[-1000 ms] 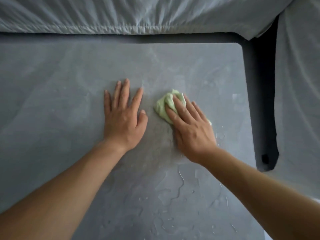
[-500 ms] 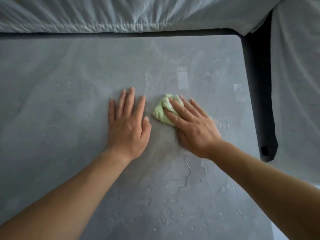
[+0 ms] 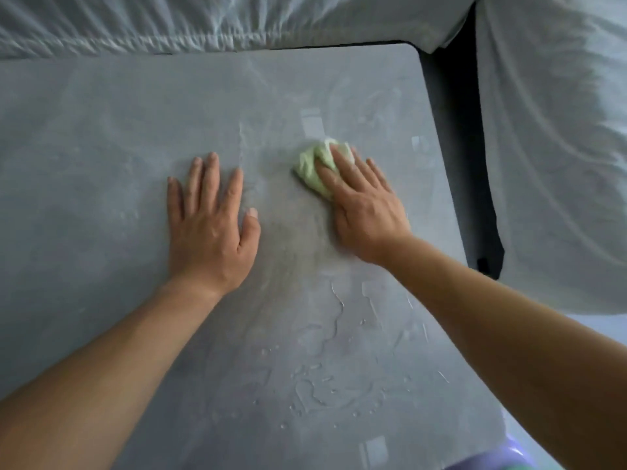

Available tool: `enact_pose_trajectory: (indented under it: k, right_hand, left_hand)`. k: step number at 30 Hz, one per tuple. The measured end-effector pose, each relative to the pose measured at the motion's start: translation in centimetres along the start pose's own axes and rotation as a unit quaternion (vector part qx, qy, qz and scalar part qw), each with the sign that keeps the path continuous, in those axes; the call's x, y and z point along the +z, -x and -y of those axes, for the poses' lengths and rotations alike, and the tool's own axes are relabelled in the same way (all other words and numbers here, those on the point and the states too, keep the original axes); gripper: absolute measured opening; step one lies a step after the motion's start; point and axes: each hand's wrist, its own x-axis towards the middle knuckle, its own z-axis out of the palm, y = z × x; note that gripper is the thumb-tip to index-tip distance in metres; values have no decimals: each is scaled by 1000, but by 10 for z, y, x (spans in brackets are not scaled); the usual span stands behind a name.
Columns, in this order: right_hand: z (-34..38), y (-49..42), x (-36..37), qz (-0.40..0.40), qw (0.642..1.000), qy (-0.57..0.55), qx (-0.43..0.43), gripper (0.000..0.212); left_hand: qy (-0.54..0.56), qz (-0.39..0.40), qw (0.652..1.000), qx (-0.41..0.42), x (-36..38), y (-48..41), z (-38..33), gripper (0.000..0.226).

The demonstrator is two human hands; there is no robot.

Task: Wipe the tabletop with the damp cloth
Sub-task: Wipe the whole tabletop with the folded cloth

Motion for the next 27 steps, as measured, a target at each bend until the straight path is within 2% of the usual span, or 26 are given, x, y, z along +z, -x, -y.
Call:
enact_pose_trajectory:
  k: [3, 7, 10, 12, 15, 20, 24, 25, 27]
  right_hand:
    - [8, -11, 3, -29, 995, -18, 91, 65]
    - [36, 49, 18, -12, 1000, -12, 7, 63]
    - [19, 56, 13, 23, 999, 1, -48, 61]
    - [-3, 37, 4, 18, 1000, 11, -2, 58]
    - [-28, 12, -10, 19, 998, 11, 58, 65]
    - [-22, 48, -2, -13, 999, 4, 53, 59]
    - [-35, 87, -2, 40, 999, 11, -17, 56]
    - [-45, 77, -6, 32, 999, 12, -2, 58]
    - [-58, 42, -13, 2, 997, 14, 80, 63]
  left_hand:
    - [-3, 3, 1000, -8, 1, 0, -2, 64]
    - [-1, 7, 1000, -18, -2, -2, -8, 63]
    - [-11, 5, 1000, -13, 0, 1, -17, 62]
    - [-17, 4, 1000, -5, 3, 4, -21, 62]
    - [-24, -2, 1000, -9, 5, 5, -20, 62]
    - [-29, -5, 1000, -8, 5, 6, -19, 64]
    - [-25, -10, 1000, -8, 6, 6, -20, 65]
    - [-27, -9, 1000, -8, 6, 6, -20, 65]
    - [-32, -6, 999, -11, 6, 6, -19, 66]
